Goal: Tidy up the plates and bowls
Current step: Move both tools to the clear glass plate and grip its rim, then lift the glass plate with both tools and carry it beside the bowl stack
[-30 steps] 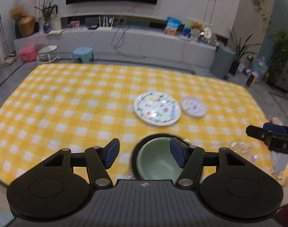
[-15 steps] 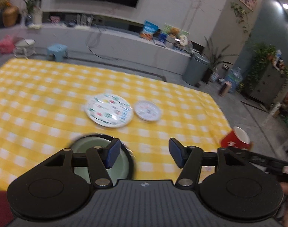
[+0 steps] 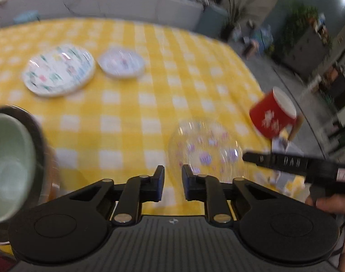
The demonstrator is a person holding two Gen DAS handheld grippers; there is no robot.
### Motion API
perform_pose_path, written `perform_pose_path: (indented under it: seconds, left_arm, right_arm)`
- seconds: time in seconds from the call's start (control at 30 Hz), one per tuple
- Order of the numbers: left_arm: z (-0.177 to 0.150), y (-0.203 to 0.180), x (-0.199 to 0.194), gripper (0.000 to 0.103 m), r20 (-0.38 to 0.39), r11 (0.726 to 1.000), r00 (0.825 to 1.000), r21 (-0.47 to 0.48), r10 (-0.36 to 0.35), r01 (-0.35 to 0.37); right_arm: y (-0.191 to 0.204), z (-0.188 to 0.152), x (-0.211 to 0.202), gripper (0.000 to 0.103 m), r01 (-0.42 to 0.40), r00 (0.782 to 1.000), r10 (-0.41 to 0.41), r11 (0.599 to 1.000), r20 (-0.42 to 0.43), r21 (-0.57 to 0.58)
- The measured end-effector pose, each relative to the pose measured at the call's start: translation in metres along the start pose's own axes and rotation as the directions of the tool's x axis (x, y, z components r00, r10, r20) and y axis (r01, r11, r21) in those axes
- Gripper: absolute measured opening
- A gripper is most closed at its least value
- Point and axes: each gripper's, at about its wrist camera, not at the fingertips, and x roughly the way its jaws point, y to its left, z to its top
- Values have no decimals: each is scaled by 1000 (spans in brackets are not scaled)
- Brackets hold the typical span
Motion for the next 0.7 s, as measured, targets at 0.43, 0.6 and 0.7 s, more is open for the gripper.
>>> perform_pose_path:
  seconds: [0.43, 0.6, 0.7]
  left_arm:
    - [11, -9, 41, 12, -69, 999, 997, 35, 44, -41]
    - [10, -8, 45, 12, -73, 999, 997, 29, 36, -34]
    - [10, -8, 45, 12, -73, 999, 997, 44, 30, -27]
  right_arm:
    - [-4, 2, 25, 24, 30, 998, -28, 999, -58, 36]
    - [-4, 4, 25, 21, 14, 999, -13, 999, -31, 40]
    - [0, 4, 27, 17, 38, 999, -37, 999, -31, 12]
